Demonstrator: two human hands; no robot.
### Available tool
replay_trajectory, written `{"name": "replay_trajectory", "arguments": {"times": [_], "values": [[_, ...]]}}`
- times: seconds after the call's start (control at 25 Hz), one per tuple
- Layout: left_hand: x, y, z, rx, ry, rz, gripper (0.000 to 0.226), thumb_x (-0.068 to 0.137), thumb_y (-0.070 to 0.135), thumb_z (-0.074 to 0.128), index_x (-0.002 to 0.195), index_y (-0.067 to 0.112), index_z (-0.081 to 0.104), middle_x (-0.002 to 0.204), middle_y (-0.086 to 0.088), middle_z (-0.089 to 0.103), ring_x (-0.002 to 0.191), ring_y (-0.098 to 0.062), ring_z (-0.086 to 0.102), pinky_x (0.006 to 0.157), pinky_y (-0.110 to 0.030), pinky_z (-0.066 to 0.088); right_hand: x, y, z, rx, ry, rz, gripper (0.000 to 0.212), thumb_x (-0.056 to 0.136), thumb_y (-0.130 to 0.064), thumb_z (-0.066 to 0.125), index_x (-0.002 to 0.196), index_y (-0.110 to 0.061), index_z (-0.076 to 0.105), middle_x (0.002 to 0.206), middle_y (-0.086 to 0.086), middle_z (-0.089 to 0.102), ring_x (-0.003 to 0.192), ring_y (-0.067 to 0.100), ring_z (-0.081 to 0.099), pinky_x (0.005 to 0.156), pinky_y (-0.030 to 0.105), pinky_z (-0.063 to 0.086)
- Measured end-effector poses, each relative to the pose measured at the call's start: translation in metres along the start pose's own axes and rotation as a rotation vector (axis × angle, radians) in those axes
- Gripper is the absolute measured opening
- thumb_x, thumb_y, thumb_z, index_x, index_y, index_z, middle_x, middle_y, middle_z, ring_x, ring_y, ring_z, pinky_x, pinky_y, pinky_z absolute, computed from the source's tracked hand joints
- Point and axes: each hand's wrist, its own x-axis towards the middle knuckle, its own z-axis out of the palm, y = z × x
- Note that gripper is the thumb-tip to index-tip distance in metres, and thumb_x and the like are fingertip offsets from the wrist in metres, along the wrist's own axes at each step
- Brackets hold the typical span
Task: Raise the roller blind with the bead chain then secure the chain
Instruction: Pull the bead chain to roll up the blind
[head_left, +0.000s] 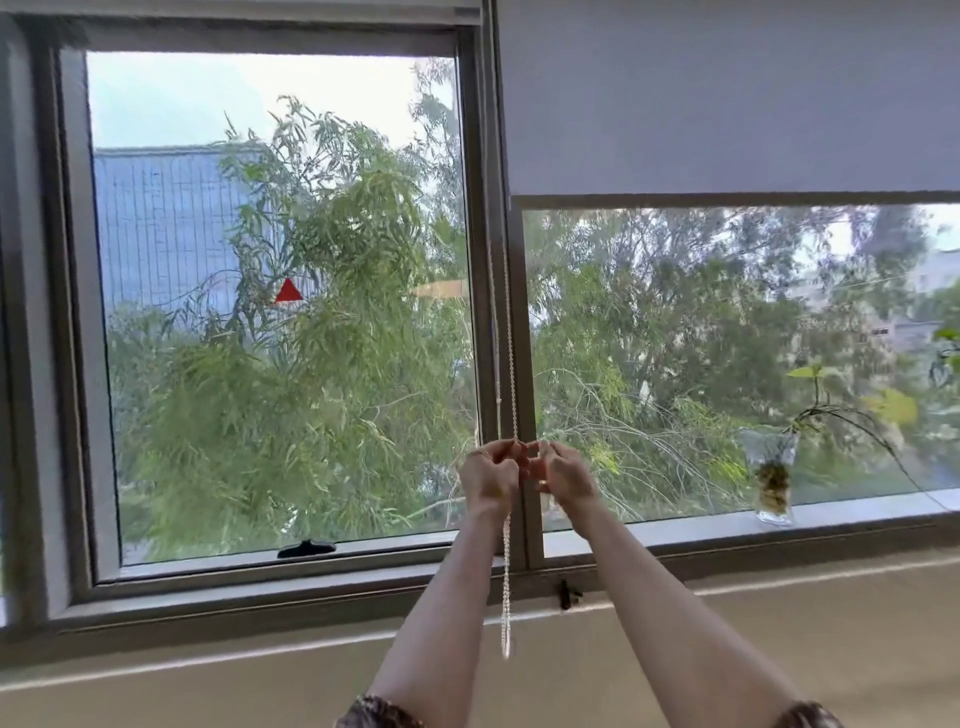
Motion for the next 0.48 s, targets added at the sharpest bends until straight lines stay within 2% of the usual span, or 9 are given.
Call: {"name": "replay_trajectory", "arguments": {"times": [0.12, 0.2, 0.28, 0.4, 0.48], "values": [[-0.010, -0.018, -0.001, 0.035, -0.005, -0.007, 0.034, 0.081, -0.013, 0.057, 0.073, 0.016, 0.073, 0.072, -0.007, 0.072, 0.067, -0.021, 0.064, 0.071, -0.040, 0.058, 0.012, -0.032, 0.008, 0.029, 0.064, -0.079, 0.033, 0.101, -0.029, 0.035, 0.103, -0.008, 0.061, 0.085, 0.013, 0.066, 0.072, 0.021, 0.058, 0.065, 0.031, 0.047], [-0.018, -0.031, 0.000, 0.033, 0.014, -0.059, 0.027, 0.081, -0.014, 0.055, 0.086, 0.004, 0.075, 0.084, -0.015, 0.075, 0.075, -0.026, 0.066, 0.079, -0.040, 0.059, 0.019, -0.049, 0.014, -0.001, 0.089, -0.136, 0.037, 0.101, -0.030, 0.033, 0.107, -0.006, 0.061, 0.084, 0.015, 0.068, 0.061, 0.015, 0.052, 0.058, 0.028, 0.041], [-0.023, -0.043, 0.000, 0.035, 0.003, -0.073, 0.025, 0.083, -0.014, 0.055, 0.094, -0.003, 0.074, 0.089, -0.017, 0.074, 0.079, -0.029, 0.067, 0.082, -0.039, 0.058, 0.025, -0.064, 0.019, -0.001, 0.118, -0.165, 0.035, 0.102, -0.030, 0.034, 0.111, -0.007, 0.059, 0.091, 0.020, 0.069, 0.056, 0.010, 0.048, 0.056, 0.026, 0.040], [-0.035, -0.051, -0.001, -0.015, -0.050, -0.056, 0.025, 0.082, -0.019, 0.050, 0.088, -0.008, 0.072, 0.074, -0.012, 0.070, 0.064, -0.024, 0.060, 0.068, -0.038, 0.057, 0.028, -0.077, 0.027, 0.079, 0.125, -0.180, 0.027, 0.101, -0.025, 0.037, 0.118, -0.013, 0.054, 0.080, 0.004, 0.062, 0.058, 0.010, 0.049, 0.056, 0.025, 0.043], [-0.040, -0.053, -0.002, -0.003, -0.108, -0.046, 0.029, 0.082, -0.021, 0.048, 0.081, -0.004, 0.071, 0.064, -0.005, 0.067, 0.055, -0.015, 0.059, 0.054, -0.023, 0.055, 0.028, -0.075, 0.031, 0.100, 0.155, -0.203, 0.023, 0.101, -0.018, 0.038, 0.109, -0.012, 0.059, 0.077, 0.000, 0.057, 0.060, 0.009, 0.046, 0.054, 0.023, 0.040]]}}
